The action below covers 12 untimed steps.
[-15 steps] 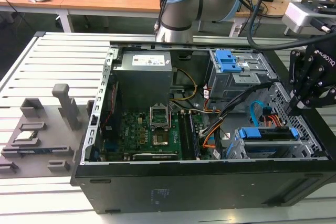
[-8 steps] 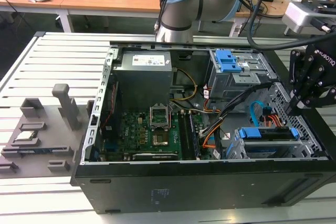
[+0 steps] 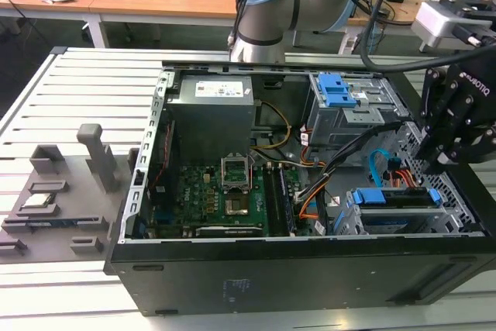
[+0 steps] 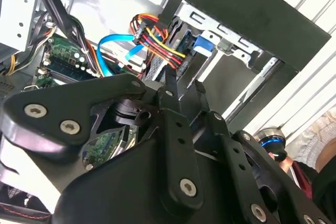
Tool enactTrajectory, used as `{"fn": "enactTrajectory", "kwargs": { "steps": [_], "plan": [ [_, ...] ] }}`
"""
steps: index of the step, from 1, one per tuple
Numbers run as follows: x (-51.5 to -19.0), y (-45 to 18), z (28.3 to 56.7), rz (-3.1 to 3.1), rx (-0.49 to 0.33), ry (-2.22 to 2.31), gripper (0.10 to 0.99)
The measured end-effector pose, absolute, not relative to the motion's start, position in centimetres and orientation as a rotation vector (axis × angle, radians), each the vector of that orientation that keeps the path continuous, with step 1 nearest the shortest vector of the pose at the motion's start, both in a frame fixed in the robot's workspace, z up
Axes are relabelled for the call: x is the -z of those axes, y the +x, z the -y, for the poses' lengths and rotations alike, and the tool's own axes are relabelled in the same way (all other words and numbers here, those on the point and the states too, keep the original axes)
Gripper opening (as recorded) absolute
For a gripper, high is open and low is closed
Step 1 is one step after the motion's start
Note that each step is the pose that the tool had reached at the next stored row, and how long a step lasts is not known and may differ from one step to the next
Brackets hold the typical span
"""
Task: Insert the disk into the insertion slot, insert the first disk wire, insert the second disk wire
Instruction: 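Insert the second disk wire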
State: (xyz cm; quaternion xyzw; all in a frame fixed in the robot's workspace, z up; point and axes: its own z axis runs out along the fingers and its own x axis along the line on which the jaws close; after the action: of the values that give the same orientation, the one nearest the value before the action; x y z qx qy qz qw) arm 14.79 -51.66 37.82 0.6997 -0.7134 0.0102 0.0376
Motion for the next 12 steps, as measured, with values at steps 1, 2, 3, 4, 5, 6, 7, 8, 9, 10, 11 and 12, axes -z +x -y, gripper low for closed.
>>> {"fn": "enactTrajectory", "kwargs": {
  "steps": [1,2,3,4,5,6,7,8,9,10,11,12],
  "plan": [
    [-37.8,14.6,51.5,2.189,-0.031,2.147,0.302],
    [-37.7,14.3,51.3,2.189,-0.031,2.147,0.302],
    [-37.7,14.1,51.0,2.189,-0.031,2.147,0.302],
    [-37.6,13.6,50.7,2.189,-0.031,2.147,0.302],
    [-37.6,13.1,50.7,2.189,-0.031,2.147,0.302],
    [-37.5,12.8,50.7,2.189,-0.031,2.147,0.302],
    [-37.4,12.5,50.7,2.189,-0.032,2.147,0.302],
    [-37.2,12.3,50.7,2.189,-0.032,2.146,0.302],
    [-37.1,11.9,50.6,2.188,-0.033,2.146,0.302],
    [-37.0,11.7,50.6,2.188,-0.033,2.146,0.302],
    [-36.9,11.5,50.6,2.188,-0.034,2.146,0.302],
    [-36.9,11.4,50.6,2.188,-0.034,2.145,0.302]
  ]
}}
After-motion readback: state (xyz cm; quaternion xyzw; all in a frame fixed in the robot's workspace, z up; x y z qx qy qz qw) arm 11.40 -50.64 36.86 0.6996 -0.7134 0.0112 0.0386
